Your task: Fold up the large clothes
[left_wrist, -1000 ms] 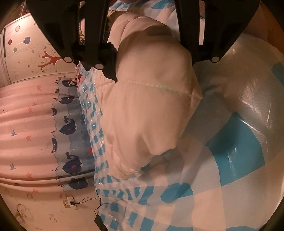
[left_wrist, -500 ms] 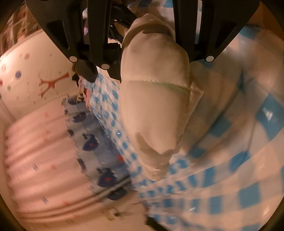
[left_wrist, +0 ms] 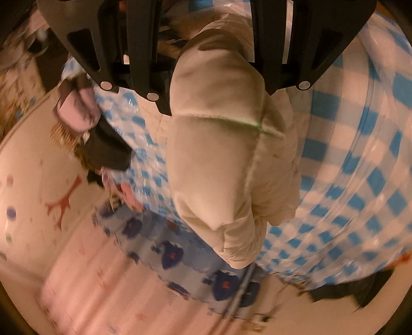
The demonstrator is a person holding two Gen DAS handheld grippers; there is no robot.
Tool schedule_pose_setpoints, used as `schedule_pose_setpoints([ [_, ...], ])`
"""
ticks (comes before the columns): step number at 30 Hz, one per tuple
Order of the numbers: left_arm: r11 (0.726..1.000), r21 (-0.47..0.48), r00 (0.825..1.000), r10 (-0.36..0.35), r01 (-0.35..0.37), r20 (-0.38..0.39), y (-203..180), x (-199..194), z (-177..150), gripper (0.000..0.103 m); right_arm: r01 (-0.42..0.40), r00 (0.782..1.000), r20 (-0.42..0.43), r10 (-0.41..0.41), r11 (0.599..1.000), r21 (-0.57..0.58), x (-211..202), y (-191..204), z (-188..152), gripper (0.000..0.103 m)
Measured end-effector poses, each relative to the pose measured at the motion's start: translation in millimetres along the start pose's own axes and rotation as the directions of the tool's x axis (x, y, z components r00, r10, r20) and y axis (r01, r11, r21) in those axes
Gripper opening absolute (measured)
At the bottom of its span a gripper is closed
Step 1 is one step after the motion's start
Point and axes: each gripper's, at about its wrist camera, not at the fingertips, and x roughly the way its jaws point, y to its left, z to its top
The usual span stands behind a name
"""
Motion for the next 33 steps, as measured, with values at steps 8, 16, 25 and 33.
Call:
schedule_pose_setpoints([
  [8, 0.980, 0.198, 0.994, 0.003, 0.018, -0.105, -91, 42, -25, 0.029, -0.465, 0.877, 0.294, 0.379, 0.825, 0.322, -82, -90, 13, 0.086],
  [16, 0.930, 0.365, 0.972, 0.046, 0.041, -0.229, -161, 112, -82, 0.029, -0.599, 0.791, 0.451, 0.414, 0.673, 0.434, -118, -166, 5, 0.090],
  [25, 0.794, 0.607, 0.960, 0.184, -0.018, -0.213, -213, 139, -133, 0.033, -0.627, 0.773, 0.478, 0.418, 0.620, 0.472, -132, -200, -5, 0.093],
  [33, 0.700, 0.714, 0.954, 0.220, -0.010, -0.202, -233, 141, -152, 0.061, -0.483, 0.866, 0.362, 0.346, 0.769, 0.420, -148, -179, 27, 0.094],
])
